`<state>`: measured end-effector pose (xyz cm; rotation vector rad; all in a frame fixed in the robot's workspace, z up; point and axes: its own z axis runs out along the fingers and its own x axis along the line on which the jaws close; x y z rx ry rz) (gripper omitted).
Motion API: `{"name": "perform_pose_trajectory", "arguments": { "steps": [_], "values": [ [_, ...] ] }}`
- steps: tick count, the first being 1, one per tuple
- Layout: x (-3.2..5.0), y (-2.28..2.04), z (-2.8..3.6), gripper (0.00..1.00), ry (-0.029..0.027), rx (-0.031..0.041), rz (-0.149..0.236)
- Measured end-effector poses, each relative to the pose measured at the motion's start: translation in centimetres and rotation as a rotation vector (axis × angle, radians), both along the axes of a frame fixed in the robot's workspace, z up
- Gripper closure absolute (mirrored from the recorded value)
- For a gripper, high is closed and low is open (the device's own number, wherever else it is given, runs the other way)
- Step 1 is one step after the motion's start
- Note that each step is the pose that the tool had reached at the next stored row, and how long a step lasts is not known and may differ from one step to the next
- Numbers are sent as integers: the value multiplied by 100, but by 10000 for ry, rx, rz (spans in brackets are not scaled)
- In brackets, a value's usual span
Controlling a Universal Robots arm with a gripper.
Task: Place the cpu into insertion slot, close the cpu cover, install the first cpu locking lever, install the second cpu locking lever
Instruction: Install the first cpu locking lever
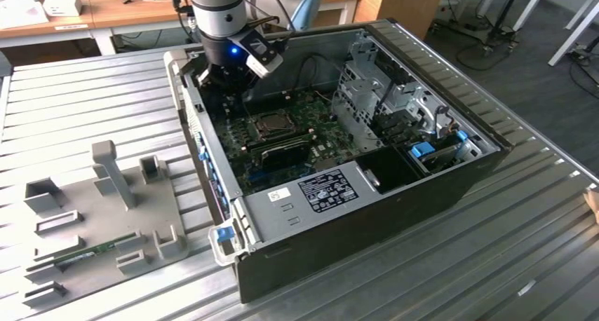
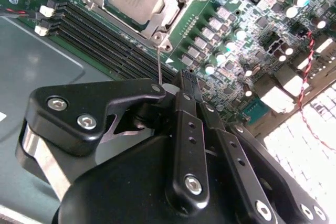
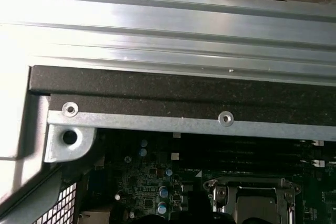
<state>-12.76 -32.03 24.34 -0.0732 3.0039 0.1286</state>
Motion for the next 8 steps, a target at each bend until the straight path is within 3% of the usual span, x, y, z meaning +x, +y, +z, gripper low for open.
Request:
{"name": "perform_pose_trajectory", "arguments": {
  "steps": [8],
  "values": [
    [46,-1,-3,90,0,3,-3]
  ]
}}
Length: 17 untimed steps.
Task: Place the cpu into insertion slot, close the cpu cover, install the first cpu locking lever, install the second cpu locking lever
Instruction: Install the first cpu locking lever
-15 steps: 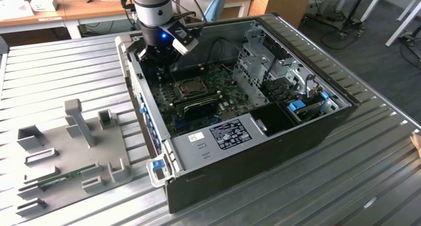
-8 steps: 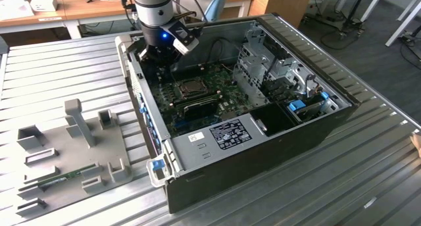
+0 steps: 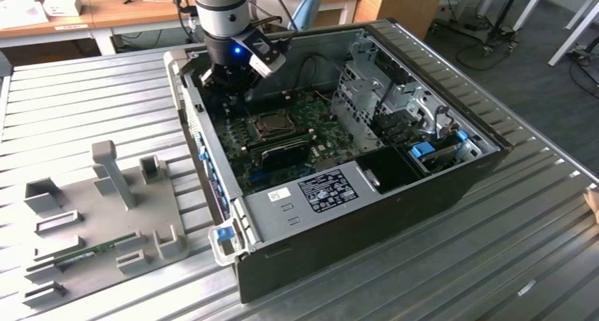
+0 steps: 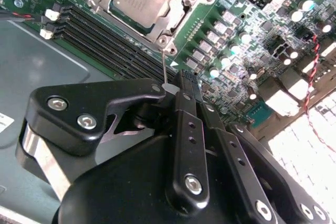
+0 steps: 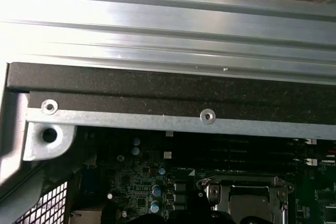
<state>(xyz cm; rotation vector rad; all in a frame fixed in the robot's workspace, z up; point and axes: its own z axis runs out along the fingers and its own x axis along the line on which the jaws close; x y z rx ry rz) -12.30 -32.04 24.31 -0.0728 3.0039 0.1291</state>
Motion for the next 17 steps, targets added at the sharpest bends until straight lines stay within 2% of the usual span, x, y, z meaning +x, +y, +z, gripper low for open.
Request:
{"name": "perform_pose_trajectory", "arguments": {
  "steps": [5,15,16,17],
  "values": [
    [-9,1,0,90,-1,0,-1],
    [-140,1,-2,90,-19,4,1],
    [-143,0,-1,90,-34,26,1],
    [-145,1,-1,90,-54,85,1]
  ]
}}
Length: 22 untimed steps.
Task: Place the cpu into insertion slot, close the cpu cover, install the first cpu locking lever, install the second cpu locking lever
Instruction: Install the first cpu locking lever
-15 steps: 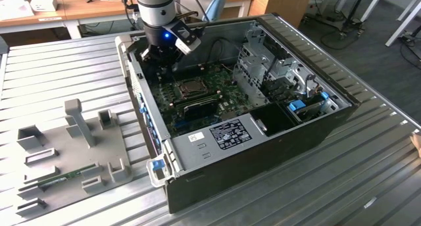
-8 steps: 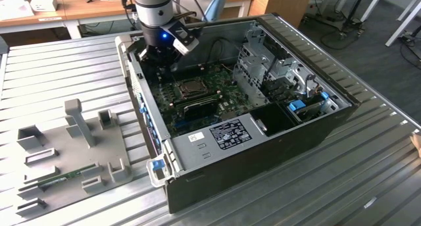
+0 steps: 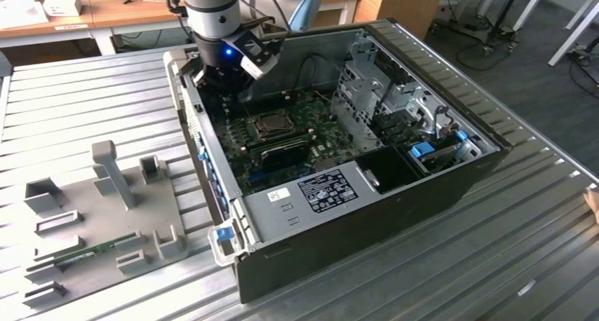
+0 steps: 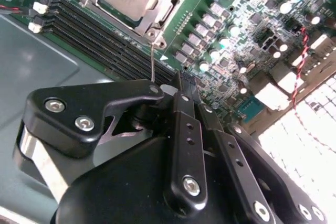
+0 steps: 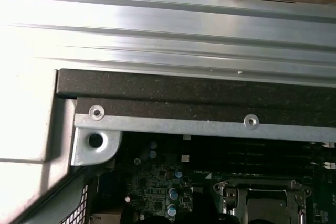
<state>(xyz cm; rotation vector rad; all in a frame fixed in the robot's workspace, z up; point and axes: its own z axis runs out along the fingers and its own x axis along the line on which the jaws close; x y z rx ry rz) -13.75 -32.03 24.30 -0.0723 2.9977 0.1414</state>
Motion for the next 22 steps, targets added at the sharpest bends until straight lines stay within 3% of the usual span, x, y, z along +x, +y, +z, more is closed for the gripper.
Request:
{"name": "perform_pose_trajectory", "arguments": {
  "steps": [4,10,11,14,22],
  "values": [
    [-1,0,1,90,-6,26,-1],
    [-1,0,65,90,-3,27,-2],
    [-1,0,65,90,-5,64,1],
    [-1,0,66,90,-15,264,-1],
    [29,-3,66,90,-15,332,-1]
  ]
}}
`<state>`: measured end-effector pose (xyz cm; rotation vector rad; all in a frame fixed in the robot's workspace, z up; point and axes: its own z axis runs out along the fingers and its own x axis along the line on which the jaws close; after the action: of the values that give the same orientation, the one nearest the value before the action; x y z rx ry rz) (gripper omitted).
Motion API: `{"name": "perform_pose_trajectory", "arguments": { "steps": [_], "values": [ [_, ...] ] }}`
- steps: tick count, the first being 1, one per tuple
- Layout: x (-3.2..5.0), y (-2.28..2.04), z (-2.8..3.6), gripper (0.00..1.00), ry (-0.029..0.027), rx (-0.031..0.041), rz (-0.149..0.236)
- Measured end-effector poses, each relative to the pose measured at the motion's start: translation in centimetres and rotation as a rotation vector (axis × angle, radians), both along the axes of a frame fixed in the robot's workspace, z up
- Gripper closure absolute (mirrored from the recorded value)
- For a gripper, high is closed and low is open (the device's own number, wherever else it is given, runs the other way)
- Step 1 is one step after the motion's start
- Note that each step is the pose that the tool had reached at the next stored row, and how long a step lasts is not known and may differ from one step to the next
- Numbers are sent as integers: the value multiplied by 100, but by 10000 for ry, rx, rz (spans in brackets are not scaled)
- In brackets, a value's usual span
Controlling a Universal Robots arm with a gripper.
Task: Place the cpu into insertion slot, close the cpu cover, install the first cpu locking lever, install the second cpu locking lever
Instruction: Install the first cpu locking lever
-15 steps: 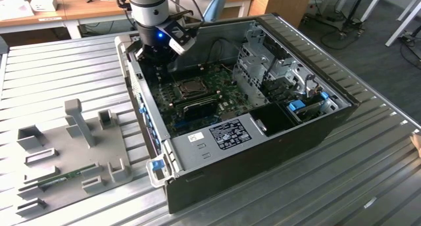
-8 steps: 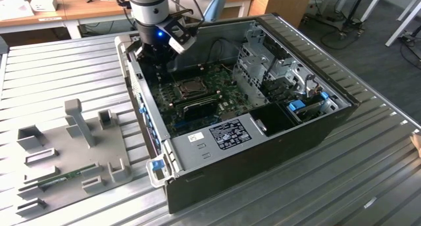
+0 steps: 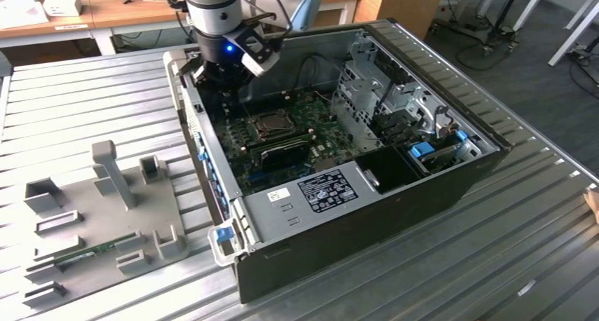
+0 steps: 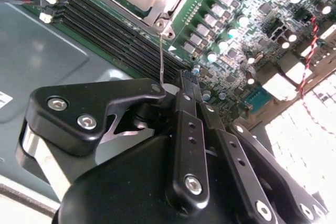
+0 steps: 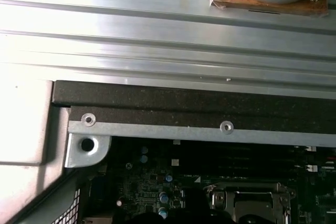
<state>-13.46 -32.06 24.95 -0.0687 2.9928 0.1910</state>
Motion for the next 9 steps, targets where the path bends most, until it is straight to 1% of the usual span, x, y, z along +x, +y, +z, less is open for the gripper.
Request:
{"name": "perform_pose_trajectory", "arguments": {
  "steps": [3,9],
  "values": [
    [31,-1,0,90,-1,12,0],
    [113,-2,0,90,0,86,4]
  ]
}}
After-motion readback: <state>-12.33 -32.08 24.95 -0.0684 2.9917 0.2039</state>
